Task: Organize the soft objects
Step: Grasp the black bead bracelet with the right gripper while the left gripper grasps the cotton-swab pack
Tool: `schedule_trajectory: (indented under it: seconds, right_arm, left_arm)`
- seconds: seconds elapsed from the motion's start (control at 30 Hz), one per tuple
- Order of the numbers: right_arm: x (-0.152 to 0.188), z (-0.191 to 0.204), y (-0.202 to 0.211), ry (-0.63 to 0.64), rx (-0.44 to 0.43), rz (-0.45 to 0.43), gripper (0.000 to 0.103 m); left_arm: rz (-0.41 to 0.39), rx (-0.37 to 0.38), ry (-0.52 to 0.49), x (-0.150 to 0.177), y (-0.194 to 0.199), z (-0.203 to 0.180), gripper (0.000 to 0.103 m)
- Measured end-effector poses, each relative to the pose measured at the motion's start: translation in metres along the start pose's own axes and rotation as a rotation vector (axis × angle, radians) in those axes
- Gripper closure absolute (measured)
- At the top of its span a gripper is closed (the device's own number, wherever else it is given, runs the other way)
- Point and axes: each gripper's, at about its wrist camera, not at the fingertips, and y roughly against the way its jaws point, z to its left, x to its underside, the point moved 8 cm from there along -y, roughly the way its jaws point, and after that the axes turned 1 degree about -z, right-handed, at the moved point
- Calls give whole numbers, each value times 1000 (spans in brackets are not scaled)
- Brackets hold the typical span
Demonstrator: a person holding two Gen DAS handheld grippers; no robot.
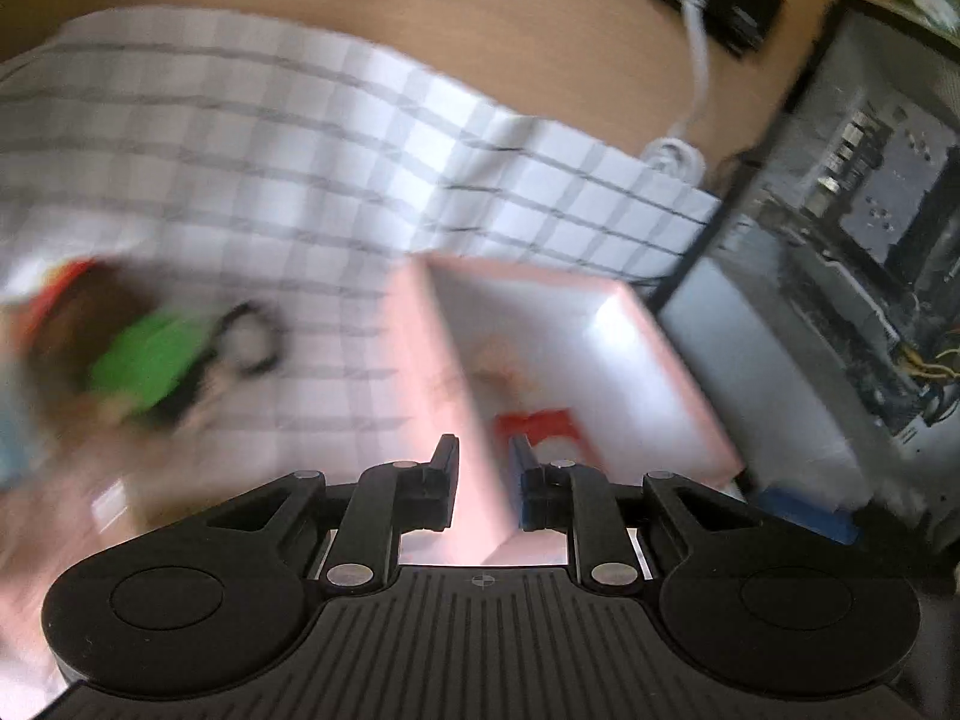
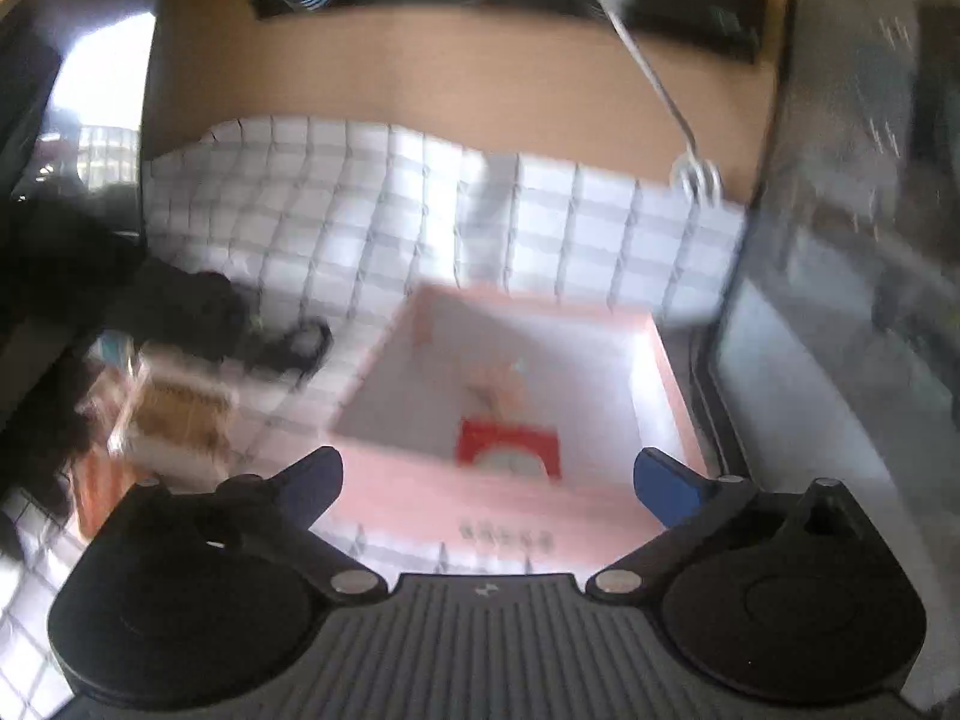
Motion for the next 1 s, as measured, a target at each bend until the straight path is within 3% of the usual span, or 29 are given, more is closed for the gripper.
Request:
schedule_trajectory:
  seconds: [0.07,0.23,0.3,0.37,0.47,0.63,0.73,0.8,0.87,1.0]
  right_arm:
    - [-16,18,-8,50,-40,-20,0]
    - [-57,72,-64,65,-180,65,5]
    - [-70,89,-100,46,-189,140,28]
    - [-78,103,-140,6,-217,245,43]
    - [-84,116,-192,-74,-229,355,43]
    - [-74,126,-255,-99,-144,452,43]
    - [-63,127,-260,-104,-139,466,48]
    - [-58,130,-248,-94,-158,471,73]
    - [-48,138,-227,-66,-198,488,84]
    - [-18,150,-176,-11,-245,485,89]
  left_arm:
    - [-1,-38,50,13,19,23,83]
    - [26,-106,128,50,64,68,83]
    - [39,-105,144,66,76,75,83]
    - [44,-101,159,80,87,80,83]
    - [35,-99,195,96,101,90,83]
    - [33,-109,247,118,120,108,83]
    - [36,-116,260,127,128,117,83]
    - [31,-118,276,129,131,123,83]
    - [26,-116,285,129,132,126,83]
    - [2,-115,278,117,130,129,83]
